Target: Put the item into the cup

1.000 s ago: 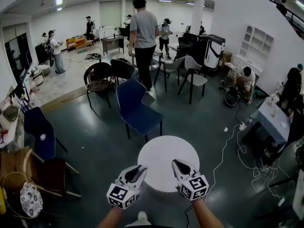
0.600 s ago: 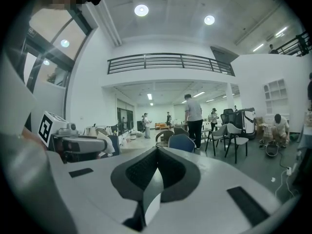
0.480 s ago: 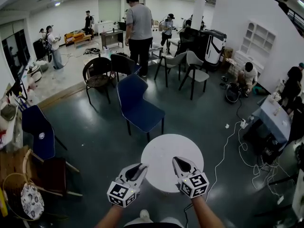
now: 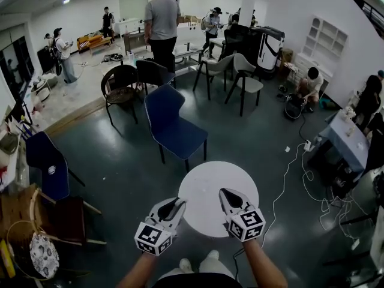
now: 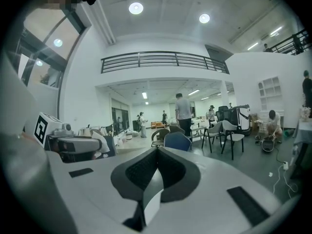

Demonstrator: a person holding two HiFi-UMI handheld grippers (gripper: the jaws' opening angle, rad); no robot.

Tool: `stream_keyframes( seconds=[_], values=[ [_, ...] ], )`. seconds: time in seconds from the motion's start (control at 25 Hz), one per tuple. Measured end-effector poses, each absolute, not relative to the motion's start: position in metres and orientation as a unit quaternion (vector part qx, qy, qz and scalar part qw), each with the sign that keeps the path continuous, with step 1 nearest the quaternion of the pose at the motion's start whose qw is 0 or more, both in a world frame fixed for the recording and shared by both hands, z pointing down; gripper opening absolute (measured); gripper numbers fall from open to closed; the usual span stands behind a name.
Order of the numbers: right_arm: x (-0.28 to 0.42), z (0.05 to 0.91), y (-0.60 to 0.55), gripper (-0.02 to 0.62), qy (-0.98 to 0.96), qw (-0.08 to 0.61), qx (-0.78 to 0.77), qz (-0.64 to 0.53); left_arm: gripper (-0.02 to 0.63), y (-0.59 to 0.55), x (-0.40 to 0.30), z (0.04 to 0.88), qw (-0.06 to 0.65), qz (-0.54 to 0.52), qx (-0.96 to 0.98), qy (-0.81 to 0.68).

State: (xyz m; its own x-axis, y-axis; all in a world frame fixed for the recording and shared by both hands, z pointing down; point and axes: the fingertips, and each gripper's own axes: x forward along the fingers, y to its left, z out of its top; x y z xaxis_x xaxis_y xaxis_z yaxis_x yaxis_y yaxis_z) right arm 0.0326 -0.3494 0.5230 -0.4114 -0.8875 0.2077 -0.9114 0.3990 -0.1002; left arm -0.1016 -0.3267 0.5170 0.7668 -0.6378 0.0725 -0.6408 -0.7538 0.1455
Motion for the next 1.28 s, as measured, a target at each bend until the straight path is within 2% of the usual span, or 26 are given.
stream_keyframes(
  seconds=[0.76,1.28],
  values=[
    [0.1,0.538,-0.397,0.015,-0.849,0.077,0.511,0.107,0.089,-0.381,-0.043,0.553,0.101,0.04,0.919,-0.378],
    [0.138,0.582,-0.423,0.015,-0.853,0.094,0.491,0.146,0.09,-0.438,0.001,0.615,0.076,0.138,0.917,-0.367]
  ],
)
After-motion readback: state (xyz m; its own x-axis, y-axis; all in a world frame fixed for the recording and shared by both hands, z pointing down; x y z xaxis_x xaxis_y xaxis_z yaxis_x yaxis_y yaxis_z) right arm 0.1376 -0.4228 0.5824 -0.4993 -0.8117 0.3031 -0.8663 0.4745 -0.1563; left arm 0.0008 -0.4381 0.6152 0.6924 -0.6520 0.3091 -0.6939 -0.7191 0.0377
